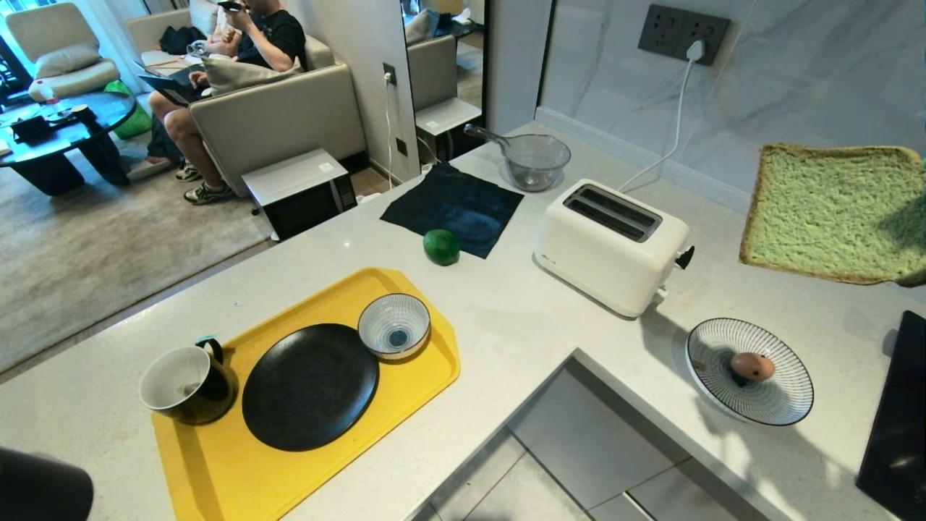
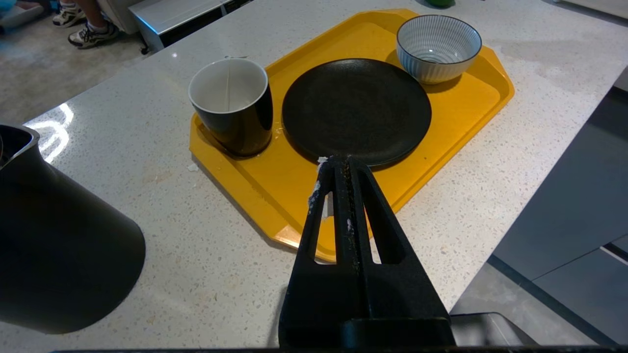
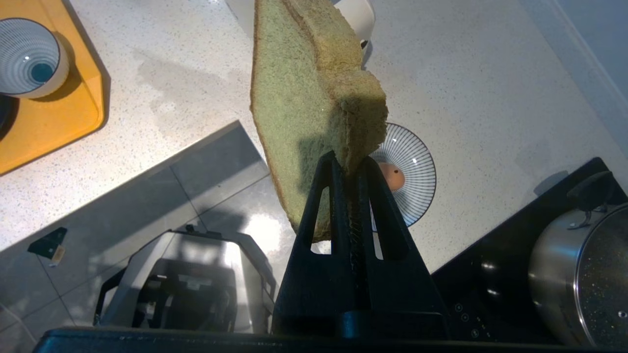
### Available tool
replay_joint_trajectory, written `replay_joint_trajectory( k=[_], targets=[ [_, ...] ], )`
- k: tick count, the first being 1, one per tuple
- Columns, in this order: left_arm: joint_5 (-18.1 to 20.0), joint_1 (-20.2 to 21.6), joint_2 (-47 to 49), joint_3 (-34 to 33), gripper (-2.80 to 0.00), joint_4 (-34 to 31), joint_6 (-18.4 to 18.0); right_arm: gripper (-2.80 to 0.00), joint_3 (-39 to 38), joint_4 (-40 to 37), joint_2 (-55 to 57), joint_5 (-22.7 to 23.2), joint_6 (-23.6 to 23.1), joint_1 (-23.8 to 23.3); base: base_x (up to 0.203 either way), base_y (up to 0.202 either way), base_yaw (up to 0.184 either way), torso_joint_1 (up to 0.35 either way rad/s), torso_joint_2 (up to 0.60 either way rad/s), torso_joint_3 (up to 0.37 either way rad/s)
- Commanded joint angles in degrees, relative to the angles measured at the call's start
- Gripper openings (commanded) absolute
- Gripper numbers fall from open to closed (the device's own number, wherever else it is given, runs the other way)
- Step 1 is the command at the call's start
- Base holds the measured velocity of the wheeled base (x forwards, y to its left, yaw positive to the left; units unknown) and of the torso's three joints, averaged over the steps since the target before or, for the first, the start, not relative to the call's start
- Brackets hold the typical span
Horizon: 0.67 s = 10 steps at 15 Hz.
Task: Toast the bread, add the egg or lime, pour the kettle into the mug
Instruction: Put the bread slices in the toaster
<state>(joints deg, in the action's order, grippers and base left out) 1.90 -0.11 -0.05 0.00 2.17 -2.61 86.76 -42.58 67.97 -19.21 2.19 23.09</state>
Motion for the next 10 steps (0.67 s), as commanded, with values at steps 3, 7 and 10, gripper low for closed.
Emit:
replay_joint_trajectory(
  k=[3, 7, 10],
  targets=[
    [0.03, -0.02, -0.04, -0.97, -2.8, 0.03, -0.03, -2.8, 0.03, -0.22, 0.45, -0.12, 0.0, 0.03, 0.081, 0.0, 0.0, -0.007, -0.01, 0.004],
    [0.03, 0.02, -0.04, -0.97, -2.8, 0.03, -0.12, -2.8, -0.04, -0.22, 0.58, -0.12, 0.0, 0.03, 0.19, 0.0, 0.0, 0.013, 0.0, 0.0],
    [0.03, -0.05, -0.04, -0.97, -2.8, 0.03, -0.12, -2.8, -0.28, -0.22, 0.67, -0.12, 0.09, 0.03, 0.037, 0.0, 0.0, 0.003, 0.0, 0.0]
  ],
)
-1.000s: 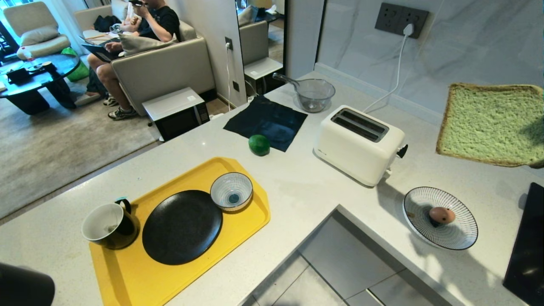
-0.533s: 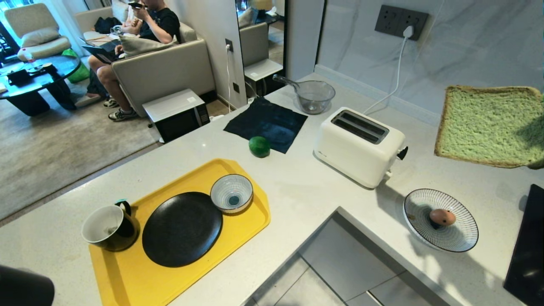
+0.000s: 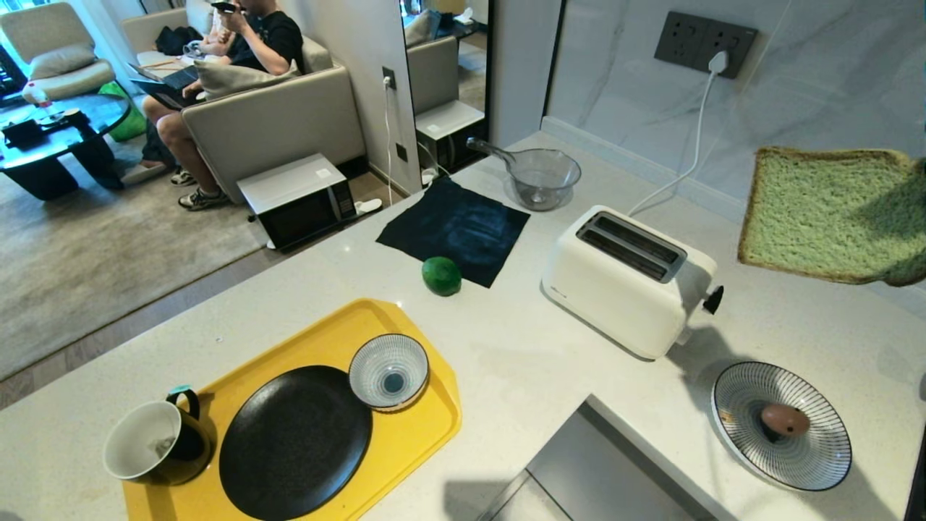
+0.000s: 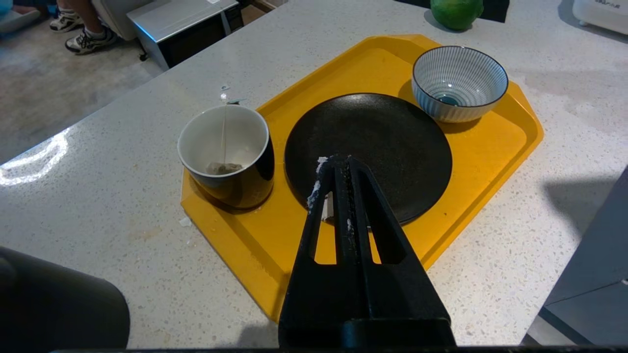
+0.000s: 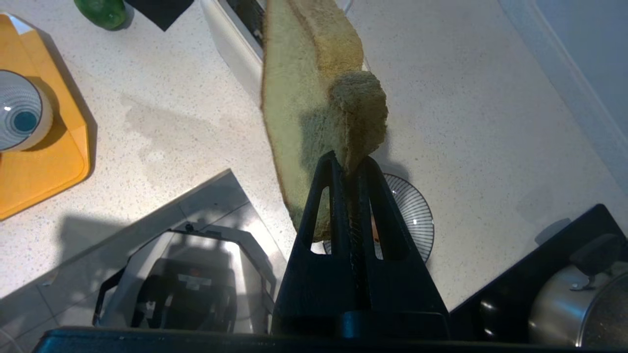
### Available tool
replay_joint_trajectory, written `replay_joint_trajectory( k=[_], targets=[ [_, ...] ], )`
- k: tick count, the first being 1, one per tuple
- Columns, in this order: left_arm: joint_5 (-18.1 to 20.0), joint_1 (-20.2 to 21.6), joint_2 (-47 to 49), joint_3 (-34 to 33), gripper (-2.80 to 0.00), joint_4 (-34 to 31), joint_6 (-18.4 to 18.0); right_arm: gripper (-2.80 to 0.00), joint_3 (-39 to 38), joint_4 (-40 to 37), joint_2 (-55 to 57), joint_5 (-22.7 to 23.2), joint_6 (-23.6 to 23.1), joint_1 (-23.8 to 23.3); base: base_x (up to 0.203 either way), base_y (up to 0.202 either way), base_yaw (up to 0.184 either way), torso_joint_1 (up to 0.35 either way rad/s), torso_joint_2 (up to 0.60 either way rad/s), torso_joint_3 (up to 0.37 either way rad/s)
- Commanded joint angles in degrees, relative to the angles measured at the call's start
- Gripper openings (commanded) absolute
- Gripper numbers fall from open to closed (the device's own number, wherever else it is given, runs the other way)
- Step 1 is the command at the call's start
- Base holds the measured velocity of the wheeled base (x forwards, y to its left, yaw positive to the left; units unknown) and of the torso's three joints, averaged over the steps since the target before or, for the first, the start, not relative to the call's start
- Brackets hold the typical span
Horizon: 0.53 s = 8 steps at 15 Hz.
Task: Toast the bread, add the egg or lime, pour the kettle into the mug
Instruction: Put the bread slices in the toaster
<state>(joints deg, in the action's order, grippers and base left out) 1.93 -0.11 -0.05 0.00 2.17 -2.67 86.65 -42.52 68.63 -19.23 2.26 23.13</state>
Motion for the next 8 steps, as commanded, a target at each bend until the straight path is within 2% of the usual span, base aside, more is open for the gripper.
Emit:
replay_joint_trajectory(
  k=[1, 8],
  targets=[
    [0.01, 0.02, -0.04, -0.97, -2.8, 0.03, -0.05, -2.8, -0.25, -0.28, 0.09, -0.11, 0.03, -0.01, 0.0, 0.0, 0.0, 0.0, 0.0, 0.0],
    [-0.08, 0.01, -0.04, -0.97, -2.8, 0.12, 0.21, -2.8, 2.07, -0.28, 3.67, -0.17, -0.94, -0.1, 0.0, 0.0, 0.0, 0.0, 0.0, 0.0]
  ],
)
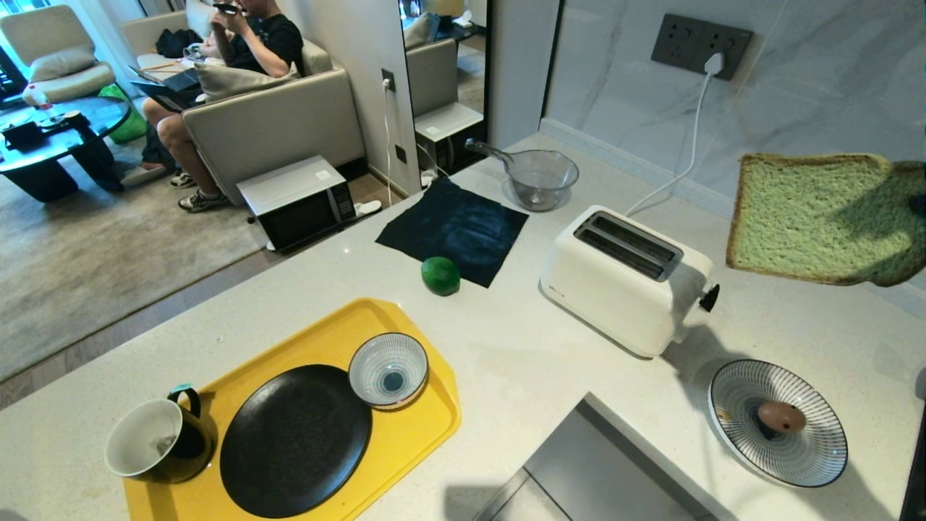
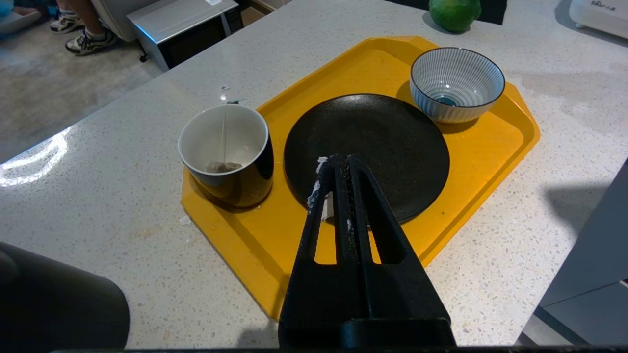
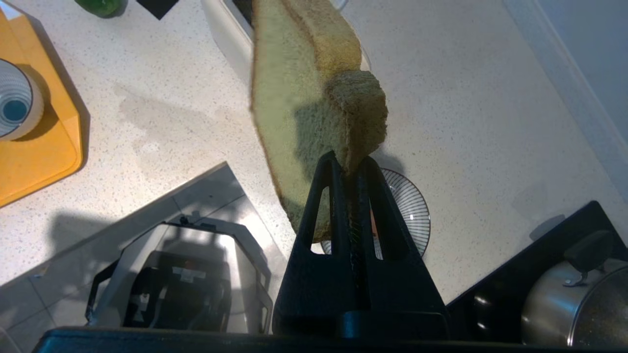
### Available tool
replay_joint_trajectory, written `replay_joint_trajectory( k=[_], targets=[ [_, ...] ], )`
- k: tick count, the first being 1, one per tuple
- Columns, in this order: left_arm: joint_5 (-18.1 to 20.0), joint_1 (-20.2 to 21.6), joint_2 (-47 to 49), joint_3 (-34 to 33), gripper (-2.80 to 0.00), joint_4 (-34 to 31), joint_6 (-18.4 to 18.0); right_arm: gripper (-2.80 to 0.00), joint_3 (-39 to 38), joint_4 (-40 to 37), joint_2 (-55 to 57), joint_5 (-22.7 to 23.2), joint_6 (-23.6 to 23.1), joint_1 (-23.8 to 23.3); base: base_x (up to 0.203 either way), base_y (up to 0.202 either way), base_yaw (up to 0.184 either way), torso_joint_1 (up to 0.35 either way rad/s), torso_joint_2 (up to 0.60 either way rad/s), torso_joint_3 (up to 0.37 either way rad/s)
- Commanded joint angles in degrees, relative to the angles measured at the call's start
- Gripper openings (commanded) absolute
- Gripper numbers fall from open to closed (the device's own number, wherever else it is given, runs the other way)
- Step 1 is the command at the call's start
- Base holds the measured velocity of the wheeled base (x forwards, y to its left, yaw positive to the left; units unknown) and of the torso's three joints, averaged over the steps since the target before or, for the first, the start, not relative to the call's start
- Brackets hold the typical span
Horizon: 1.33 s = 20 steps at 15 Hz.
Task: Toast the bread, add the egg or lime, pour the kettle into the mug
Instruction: Put the bread slices in the toaster
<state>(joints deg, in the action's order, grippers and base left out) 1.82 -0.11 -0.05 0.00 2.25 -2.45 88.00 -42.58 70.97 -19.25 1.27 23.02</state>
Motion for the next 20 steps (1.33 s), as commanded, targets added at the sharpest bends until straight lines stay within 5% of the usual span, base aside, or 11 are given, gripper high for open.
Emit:
replay_joint_trajectory(
  k=[1, 12, 17, 20],
  targets=[
    [0.03, 0.02, -0.04, -0.97, -2.8, 0.03, -0.01, -2.8, 1.42, -0.22, 1.95, -0.18, 0.05, 0.01, 0.0, 0.0, 0.0, 0.0, 0.0, 0.0],
    [0.03, 0.02, -0.04, -0.97, -2.8, 0.21, -0.27, -2.8, 2.44, -0.22, 2.6, -0.68, -0.56, 0.01, 0.0, 0.0, 0.0, 0.0, 0.0, 0.0],
    [0.03, 0.02, -0.04, -0.97, -2.8, 0.21, -0.27, -2.8, 2.62, -0.02, 3.74, -2.55, -10.67, -2.84, 0.0, 0.0, 0.0, 0.0, 0.0, 0.0],
    [0.03, 0.01, -0.04, -0.97, -2.8, 0.21, -0.27, -2.8, 2.75, 5.47, 7.15, 0.72, -18.39, -6.52, 0.0, 0.0, 0.0, 0.0, 0.0, 0.0]
  ],
)
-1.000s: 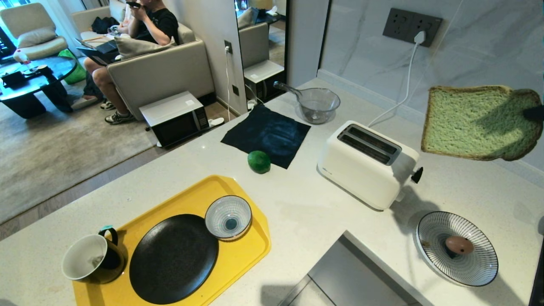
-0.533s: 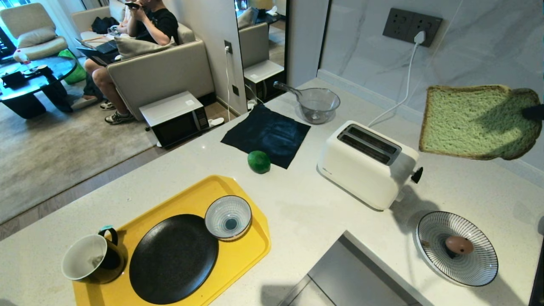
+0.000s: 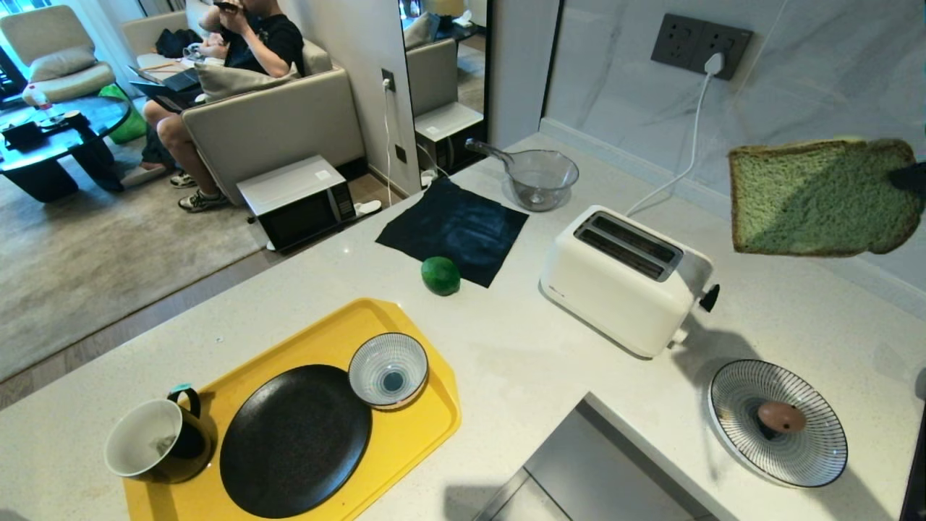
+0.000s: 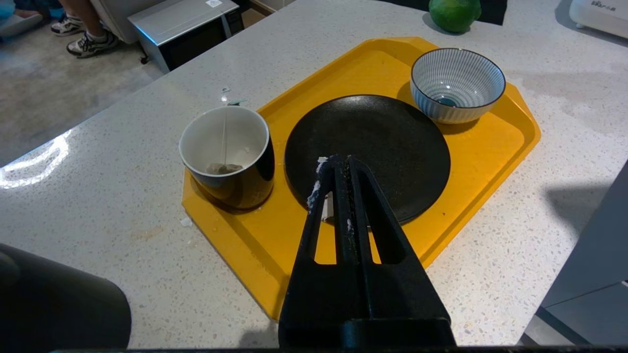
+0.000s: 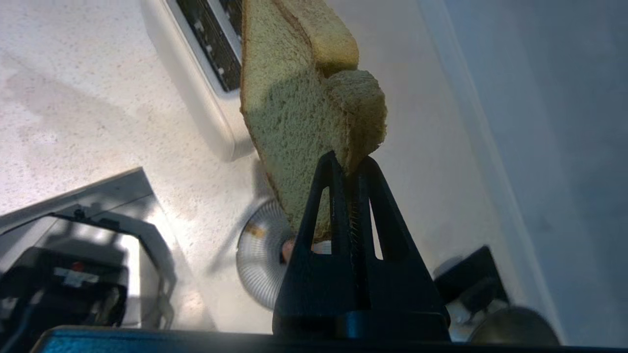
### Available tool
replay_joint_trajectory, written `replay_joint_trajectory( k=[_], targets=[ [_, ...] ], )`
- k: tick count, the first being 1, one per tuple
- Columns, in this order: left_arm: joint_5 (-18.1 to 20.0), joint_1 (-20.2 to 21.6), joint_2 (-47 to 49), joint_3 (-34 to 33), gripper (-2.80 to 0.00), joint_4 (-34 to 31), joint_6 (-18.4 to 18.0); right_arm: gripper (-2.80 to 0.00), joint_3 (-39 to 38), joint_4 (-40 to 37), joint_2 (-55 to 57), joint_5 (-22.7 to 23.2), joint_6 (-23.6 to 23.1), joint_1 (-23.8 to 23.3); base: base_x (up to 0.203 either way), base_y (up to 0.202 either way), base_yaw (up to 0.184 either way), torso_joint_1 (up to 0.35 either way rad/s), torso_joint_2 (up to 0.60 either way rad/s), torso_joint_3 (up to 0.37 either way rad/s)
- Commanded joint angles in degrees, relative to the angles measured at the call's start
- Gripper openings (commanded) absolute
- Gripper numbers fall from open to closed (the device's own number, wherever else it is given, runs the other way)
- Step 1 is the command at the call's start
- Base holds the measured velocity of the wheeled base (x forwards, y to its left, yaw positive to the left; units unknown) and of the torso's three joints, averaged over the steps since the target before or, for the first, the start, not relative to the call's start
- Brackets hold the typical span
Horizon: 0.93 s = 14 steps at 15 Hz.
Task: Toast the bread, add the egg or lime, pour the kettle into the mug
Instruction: Put the bread slices in the toaster
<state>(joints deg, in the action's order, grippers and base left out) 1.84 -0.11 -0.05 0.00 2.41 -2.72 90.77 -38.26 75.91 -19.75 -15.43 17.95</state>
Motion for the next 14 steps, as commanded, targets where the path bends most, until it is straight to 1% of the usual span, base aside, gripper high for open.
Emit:
replay_joint_trajectory(
  k=[1, 3, 4, 8, 10, 14],
  targets=[
    [0.0, 0.02, -0.04, -0.97, -2.8, 0.05, -0.01, -2.8, -0.05, 2.86, 3.49, 3.95, -4.0, -2.5, 0.0, 0.0, 0.0, 0.0, 0.0, 0.0],
    [0.0, 0.02, -0.04, -0.97, -2.8, 0.05, -0.01, -2.8, 0.01, 6.3, 6.04, 7.7, -7.22, -3.45, 0.0, 0.0, 0.0, 0.0, 0.0, 0.0],
    [0.0, -0.01, -0.04, -0.97, -2.8, 0.05, -0.04, -2.8, 0.02, 7.63, 7.26, 8.77, -8.41, -3.51, 0.0, 0.0, 0.0, 0.0, 0.0, 0.0],
    [0.0, -0.07, -0.04, -0.97, -2.8, 0.05, -0.1, -2.8, 1.87, 10.1, 12.44, 9.82, -12.35, -3.94, 0.0, 0.0, 0.0, 0.0, 0.0, 0.0],
    [0.0, 0.02, -0.04, -0.97, -2.8, 0.05, -0.1, -2.8, 4.17, 10.53, 15.46, 11.33, -15.27, -5.82, 0.0, 0.0, 0.0, 0.0, 0.0, 0.0],
    [0.0, -0.05, -0.04, -0.97, -2.8, 0.05, -0.11, -2.8, 10.18, 10.58, 21.18, 12.44, -18.71, -8.47, 0.0, 0.0, 0.0, 0.0, 0.0, 0.0]
  ],
)
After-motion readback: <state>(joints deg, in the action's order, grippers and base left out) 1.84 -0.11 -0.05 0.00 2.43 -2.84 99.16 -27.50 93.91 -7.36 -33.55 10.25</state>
